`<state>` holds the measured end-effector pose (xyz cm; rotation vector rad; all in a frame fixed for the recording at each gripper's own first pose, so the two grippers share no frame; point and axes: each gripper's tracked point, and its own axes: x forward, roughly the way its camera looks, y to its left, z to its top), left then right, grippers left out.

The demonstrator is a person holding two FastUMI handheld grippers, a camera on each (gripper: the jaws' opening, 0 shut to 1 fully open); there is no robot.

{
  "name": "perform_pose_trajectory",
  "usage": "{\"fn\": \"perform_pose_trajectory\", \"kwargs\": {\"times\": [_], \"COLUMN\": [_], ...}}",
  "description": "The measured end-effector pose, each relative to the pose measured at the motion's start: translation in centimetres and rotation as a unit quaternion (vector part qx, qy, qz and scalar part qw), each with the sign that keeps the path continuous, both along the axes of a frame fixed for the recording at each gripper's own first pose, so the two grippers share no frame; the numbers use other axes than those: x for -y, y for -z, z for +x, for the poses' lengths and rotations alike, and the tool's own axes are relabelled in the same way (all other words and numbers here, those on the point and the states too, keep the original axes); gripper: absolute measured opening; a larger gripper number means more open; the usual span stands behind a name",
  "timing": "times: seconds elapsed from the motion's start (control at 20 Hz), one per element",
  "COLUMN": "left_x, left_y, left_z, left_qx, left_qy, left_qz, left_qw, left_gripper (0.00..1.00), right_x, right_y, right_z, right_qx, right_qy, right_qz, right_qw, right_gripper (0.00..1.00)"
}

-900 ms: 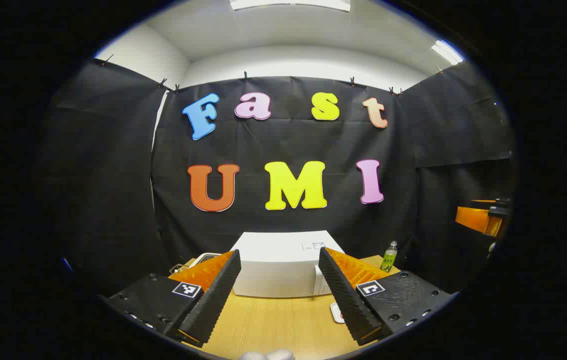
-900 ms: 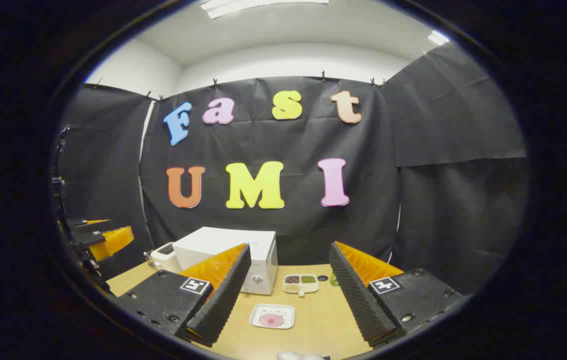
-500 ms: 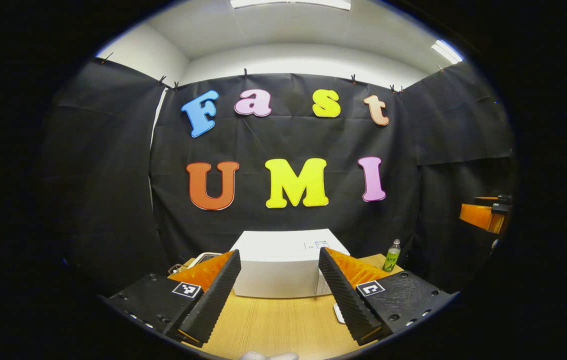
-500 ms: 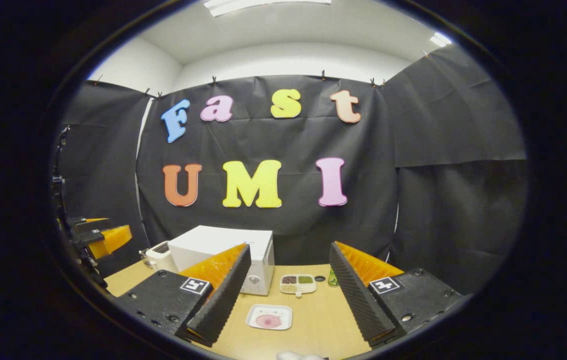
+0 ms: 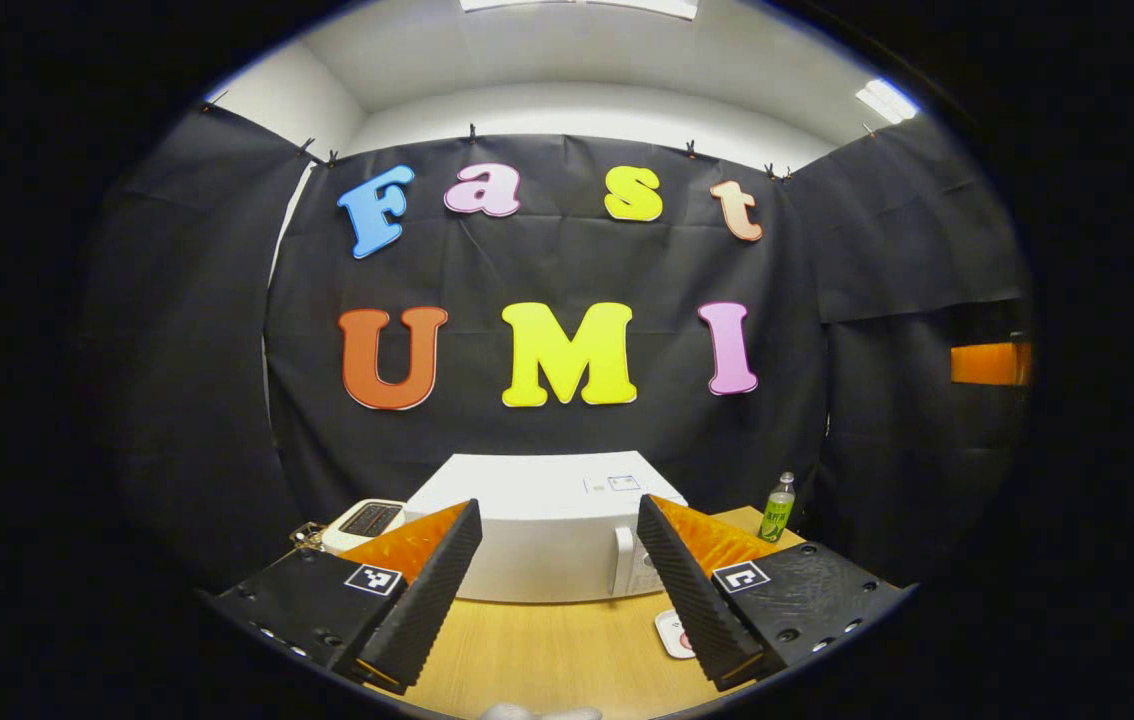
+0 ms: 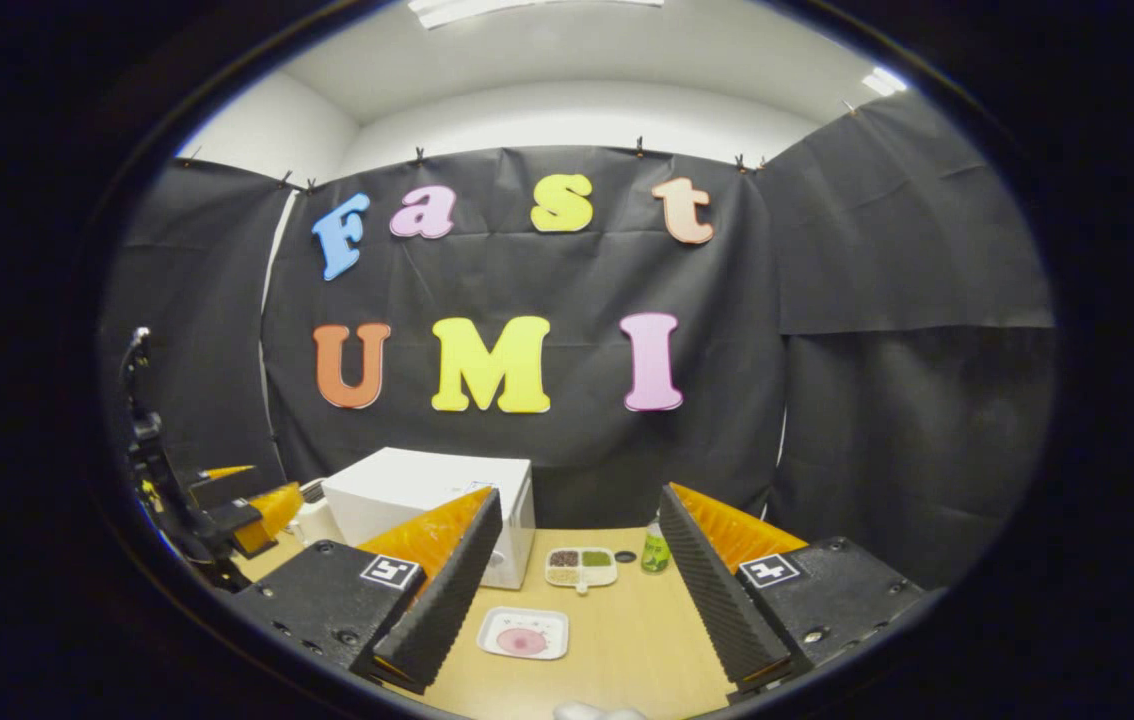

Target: Open the microwave oven with the left hand, put the food in, and close the microwave oven.

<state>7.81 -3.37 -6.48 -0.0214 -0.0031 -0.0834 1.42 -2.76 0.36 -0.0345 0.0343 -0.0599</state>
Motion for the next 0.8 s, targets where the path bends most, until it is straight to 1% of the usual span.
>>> {"fn": "perform_pose_trajectory", "kwargs": {"times": [0.05, 0.1, 0.15, 0.25, 0.3, 0.4, 0.45, 0.5, 0.55, 0.6, 0.65, 0.7, 0.8], "left_x": [0.9, 2.1, 3.1, 4.4, 5.1, 6.5, 7.3, 7.7, 7.9, 8.3, 8.9, 9.1, 8.8], "left_y": [1.3, 2.5, 4.3, 8.1, 9.8, 12.5, 14.0, 15.8, 17.3, 18.2, 19.1, 19.9, 20.7], "left_z": [1.0, 2.3, 3.5, 6.0, 7.3, 9.9, 11.4, 12.6, 13.7, 14.9, 15.9, 16.8, 18.6], "left_qx": [-0.002, -0.008, -0.019, -0.053, -0.063, -0.070, -0.078, -0.096, -0.106, -0.107, -0.111, -0.118, -0.120], "left_qy": [0.008, 0.021, 0.029, 0.033, 0.033, 0.038, 0.039, 0.038, 0.034, 0.033, 0.033, 0.028, 0.012], "left_qz": [-0.002, -0.005, -0.010, -0.008, -0.005, 0.000, 0.003, 0.007, 0.008, 0.006, 0.005, 0.004, 0.007], "left_qw": [1.000, 1.000, 0.999, 0.998, 0.997, 0.997, 0.996, 0.995, 0.994, 0.994, 0.993, 0.993, 0.993], "left_gripper": [0.97, 0.97, 0.97, 0.97, 0.97, 0.98, 0.97, 0.97, 0.89, 0.97, 0.97, 0.97, 0.91], "right_x": [0.5, 1.0, 1.5, 1.8, 1.8, 2.4, 2.8, 3.1, 3.4, 3.8, 4.3, 4.5, 5.1], "right_y": [-0.2, -0.2, 0.1, 0.4, 0.4, 0.8, 1.2, 1.3, 1.5, 1.5, 1.6, 1.7, 2.2], "right_z": [-0.2, -0.2, -0.3, -0.7, -1.0, -1.5, -1.9, -2.1, -2.4, -2.7, -3.0, -3.3, -3.6], "right_qx": [-0.002, -0.008, -0.016, -0.028, -0.028, -0.038, -0.045, -0.051, -0.057, -0.061, -0.062, -0.066, -0.074], "right_qy": [0.006, 0.013, 0.021, 0.028, 0.030, 0.039, 0.046, 0.052, 0.059, 0.066, 0.071, 0.076, 0.083], "right_qz": [-0.004, -0.008, -0.013, -0.016, -0.014, -0.018, -0.023, -0.027, -0.032, -0.037, -0.042, -0.046, -0.046], "right_qw": [1.000, 1.000, 1.000, 0.999, 0.999, 0.998, 0.998, 0.997, 0.996, 0.995, 0.995, 0.994, 0.993], "right_gripper": [1.00, 1.00, 0.92, 0.93, 1.00, 1.00, 0.93, 0.93, 0.93, 1.00, 0.93, 0.93, 0.93]}}
